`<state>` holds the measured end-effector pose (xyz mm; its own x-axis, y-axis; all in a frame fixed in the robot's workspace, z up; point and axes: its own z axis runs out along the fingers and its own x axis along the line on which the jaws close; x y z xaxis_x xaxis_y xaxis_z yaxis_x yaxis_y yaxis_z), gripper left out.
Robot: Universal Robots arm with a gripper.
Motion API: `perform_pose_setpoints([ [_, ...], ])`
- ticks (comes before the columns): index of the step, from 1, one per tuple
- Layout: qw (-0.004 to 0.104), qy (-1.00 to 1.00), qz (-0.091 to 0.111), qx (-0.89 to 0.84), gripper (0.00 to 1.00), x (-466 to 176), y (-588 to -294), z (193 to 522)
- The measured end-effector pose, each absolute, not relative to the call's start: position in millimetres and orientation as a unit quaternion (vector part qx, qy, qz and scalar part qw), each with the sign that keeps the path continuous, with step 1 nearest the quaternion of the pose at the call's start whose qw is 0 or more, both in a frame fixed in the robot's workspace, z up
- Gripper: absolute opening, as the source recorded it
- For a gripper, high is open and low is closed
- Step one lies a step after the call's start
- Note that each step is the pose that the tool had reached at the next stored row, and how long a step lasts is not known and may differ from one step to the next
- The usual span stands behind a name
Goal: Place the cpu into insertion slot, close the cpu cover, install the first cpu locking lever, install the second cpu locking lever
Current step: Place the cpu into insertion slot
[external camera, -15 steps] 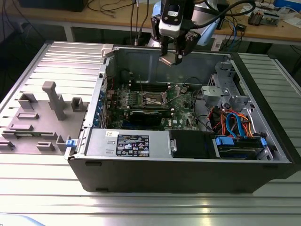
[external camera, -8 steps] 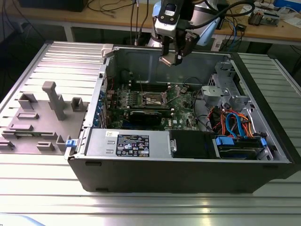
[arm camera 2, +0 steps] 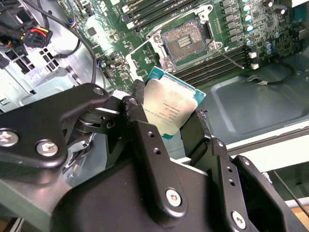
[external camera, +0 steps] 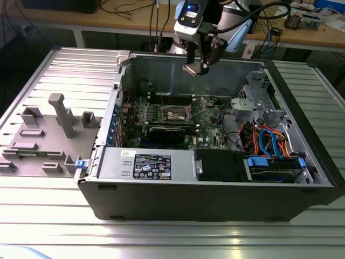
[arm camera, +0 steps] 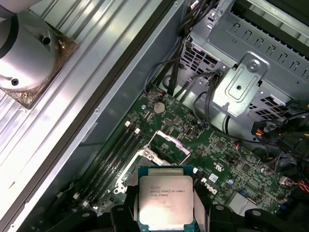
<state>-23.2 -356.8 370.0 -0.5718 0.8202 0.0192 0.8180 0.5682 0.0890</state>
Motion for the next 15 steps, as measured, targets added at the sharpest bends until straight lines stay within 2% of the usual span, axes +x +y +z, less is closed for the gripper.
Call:
perform_pose_setpoints([
  [15, 0.013, 0.880, 0.043, 0.474, 0.54, -23.0, -356.7, 370.0],
])
